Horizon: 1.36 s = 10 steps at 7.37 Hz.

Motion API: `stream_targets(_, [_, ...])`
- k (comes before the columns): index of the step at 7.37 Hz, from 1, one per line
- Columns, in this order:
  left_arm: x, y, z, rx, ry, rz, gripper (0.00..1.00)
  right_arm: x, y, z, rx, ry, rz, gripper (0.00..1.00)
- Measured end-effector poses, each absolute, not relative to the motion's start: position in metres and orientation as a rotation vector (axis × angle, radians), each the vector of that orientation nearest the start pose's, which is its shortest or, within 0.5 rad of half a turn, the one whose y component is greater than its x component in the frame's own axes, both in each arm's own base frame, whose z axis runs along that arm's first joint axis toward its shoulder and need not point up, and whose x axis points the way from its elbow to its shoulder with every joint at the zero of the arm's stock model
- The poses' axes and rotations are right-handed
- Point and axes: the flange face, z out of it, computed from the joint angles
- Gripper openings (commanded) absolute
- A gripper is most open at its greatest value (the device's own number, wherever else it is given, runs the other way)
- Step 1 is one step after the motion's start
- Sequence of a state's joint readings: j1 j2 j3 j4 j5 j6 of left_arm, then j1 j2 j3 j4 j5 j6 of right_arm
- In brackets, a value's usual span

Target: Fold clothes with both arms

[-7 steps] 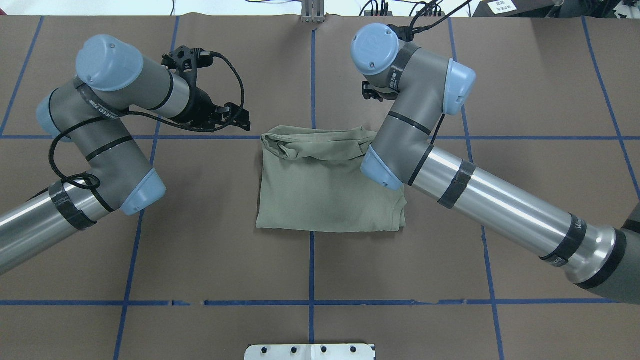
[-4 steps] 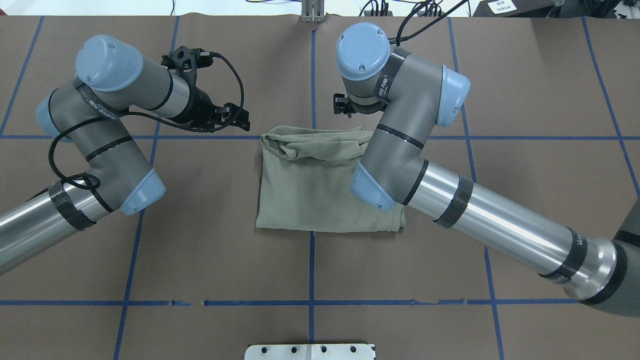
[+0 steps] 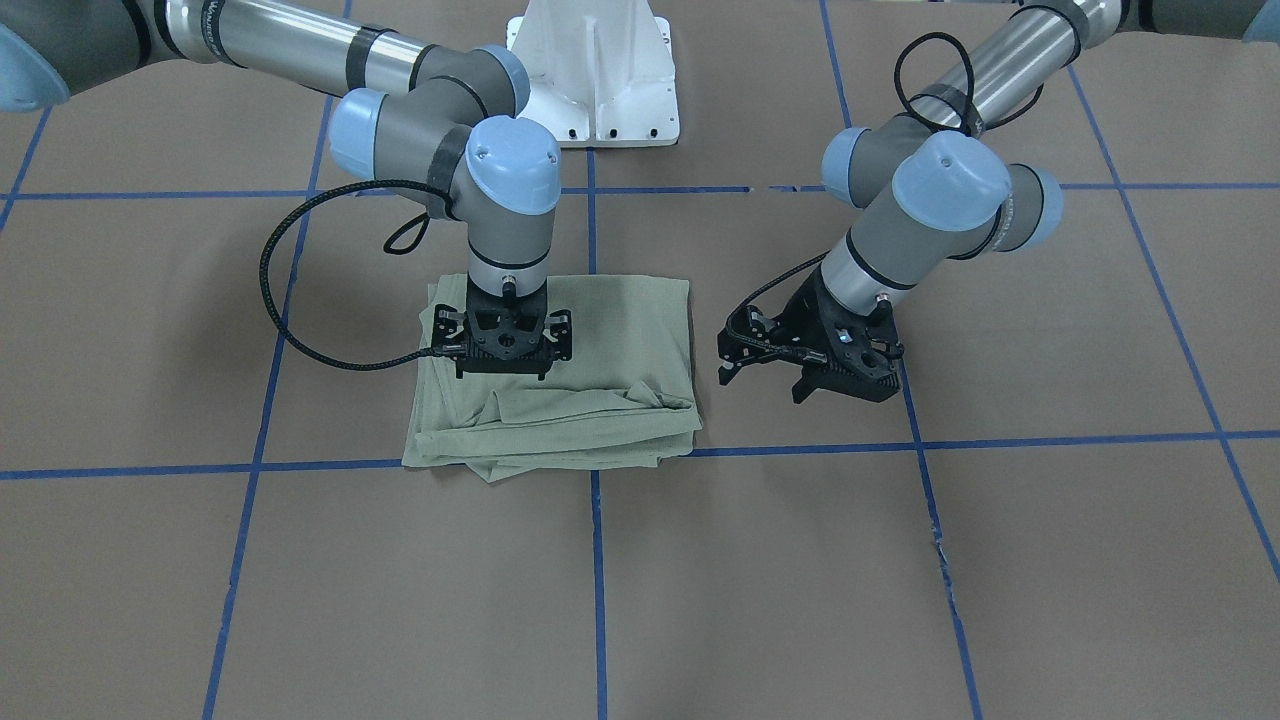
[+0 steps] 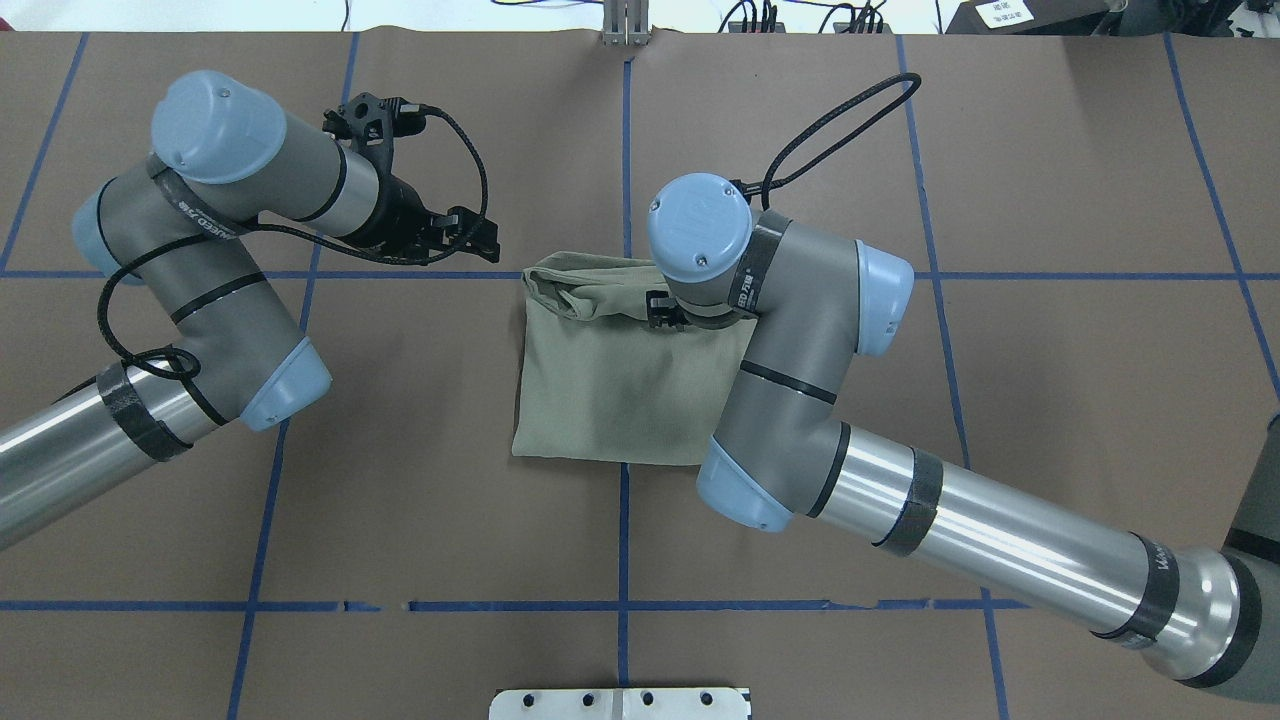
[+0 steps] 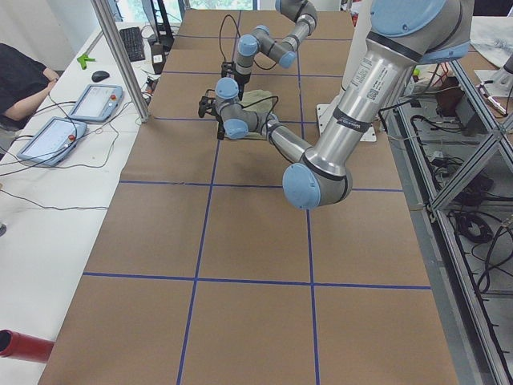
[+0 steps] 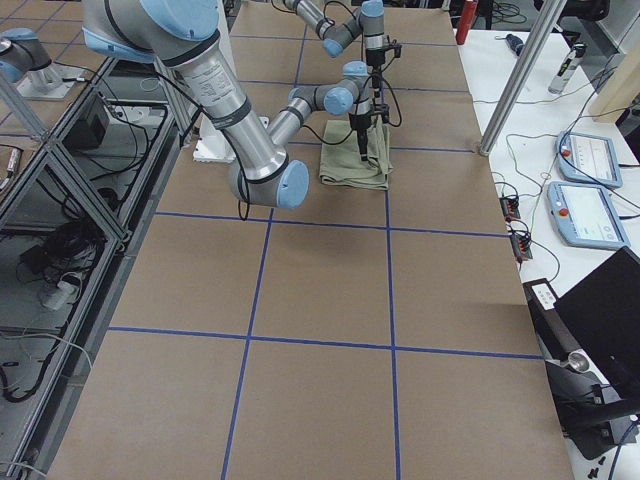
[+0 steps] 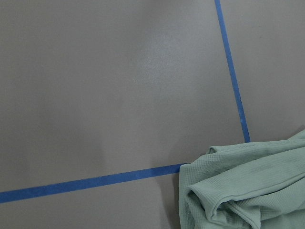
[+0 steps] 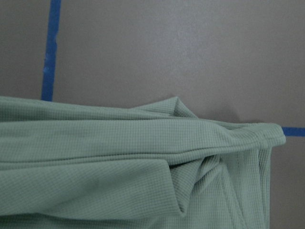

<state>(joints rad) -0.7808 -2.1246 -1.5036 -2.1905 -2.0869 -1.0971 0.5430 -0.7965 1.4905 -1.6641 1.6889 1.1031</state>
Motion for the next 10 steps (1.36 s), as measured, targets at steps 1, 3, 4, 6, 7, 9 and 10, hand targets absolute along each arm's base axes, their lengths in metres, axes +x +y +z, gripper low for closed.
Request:
stream_targets(1, [0.433, -0.547, 0.29, 0.259, 1.142, 0.014, 1.0, -0.574, -0.479, 0.248, 0.192, -0.565, 0.025, 1.0])
stream_targets(3, [0.432, -0.547, 0.29, 0.258, 1.143, 0.014, 1.0, -0.58, -0.477, 0.26, 0.197, -0.535, 0.016, 1.0])
stream_targets(4, [0.432, -0.547, 0.29, 0.259, 1.143, 0.014, 1.0, -0.582, -0.481, 0.268, 0.199, -0.515, 0.016, 1.0])
stream_targets(6, [0.432, -0.547, 0.289, 0.259, 1.143, 0.014, 1.0, -0.572, -0.501, 0.277, 0.215, -0.483, 0.016, 1.0])
stream_targets(7, [0.432, -0.547, 0.289, 0.259, 1.144, 0.014, 1.0, -0.565, -0.518, 0.278, 0.22, -0.47, 0.027, 1.0])
stream_targets(9, [0.431, -0.545, 0.285, 0.264, 1.15, 0.016, 1.0, -0.554, -0.56, 0.281, 0.222, -0.432, 0.071, 1.0])
stream_targets(10, [0.43, -0.544, 0.283, 0.267, 1.153, 0.017, 1.0, -0.549, -0.582, 0.283, 0.226, -0.406, 0.101, 1.0])
